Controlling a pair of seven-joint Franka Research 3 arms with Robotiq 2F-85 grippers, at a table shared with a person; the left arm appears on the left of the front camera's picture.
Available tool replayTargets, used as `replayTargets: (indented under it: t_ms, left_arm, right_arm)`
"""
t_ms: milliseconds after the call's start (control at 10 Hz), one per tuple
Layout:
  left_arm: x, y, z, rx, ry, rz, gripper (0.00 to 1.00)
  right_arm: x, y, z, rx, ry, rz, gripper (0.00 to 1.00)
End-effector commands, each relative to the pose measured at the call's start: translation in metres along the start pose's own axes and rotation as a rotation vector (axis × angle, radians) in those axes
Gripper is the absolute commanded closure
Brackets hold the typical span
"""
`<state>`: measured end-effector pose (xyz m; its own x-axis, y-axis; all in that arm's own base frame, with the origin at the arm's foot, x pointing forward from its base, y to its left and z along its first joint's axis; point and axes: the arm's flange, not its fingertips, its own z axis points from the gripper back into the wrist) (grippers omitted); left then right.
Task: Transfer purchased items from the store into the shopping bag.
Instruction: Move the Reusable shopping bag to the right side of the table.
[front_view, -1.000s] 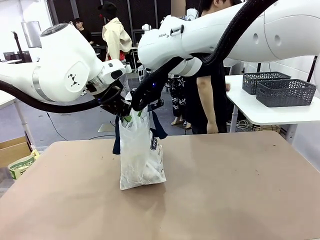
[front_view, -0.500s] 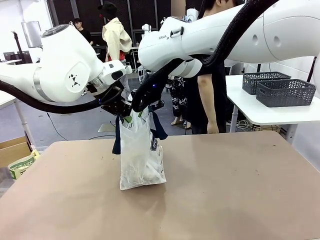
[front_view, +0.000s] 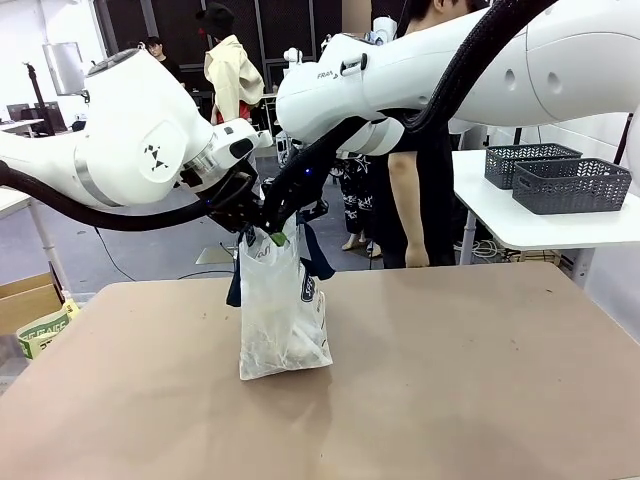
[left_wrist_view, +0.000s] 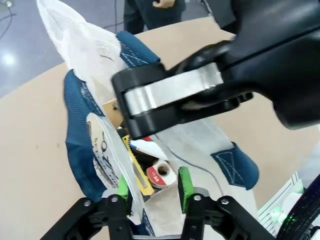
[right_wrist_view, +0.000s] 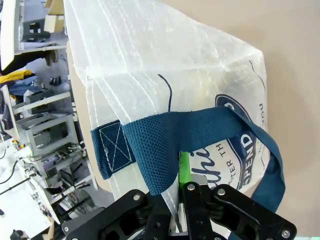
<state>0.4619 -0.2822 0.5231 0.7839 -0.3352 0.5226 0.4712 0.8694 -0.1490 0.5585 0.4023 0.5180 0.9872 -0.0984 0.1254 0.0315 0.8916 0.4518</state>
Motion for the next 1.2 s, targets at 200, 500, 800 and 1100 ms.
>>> replayTargets:
  t_ms: [200,500,800,1100]
  left_arm:
    - [-0.003,-0.001,0.009,-0.108,-0.037,0.025,0.00]
    - [-0.003,-0.005,0.017,-0.133,-0.084,0.018,0.00]
    - [-0.001,-0.007,0.018,-0.152,-0.113,0.023,0.00]
    - [0.003,-0.008,0.015,-0.145,-0.114,0.023,0.00]
  right_arm:
    - [0.000,0.002,0.003,0.001,0.000,0.009,1.00]
    - [0.000,0.002,0.003,0.001,0.000,0.009,1.00]
    - [0.000,0.002,0.003,0.001,0.000,0.009,1.00]
    - [0.000,0.002,0.003,0.001,0.000,0.009,1.00]
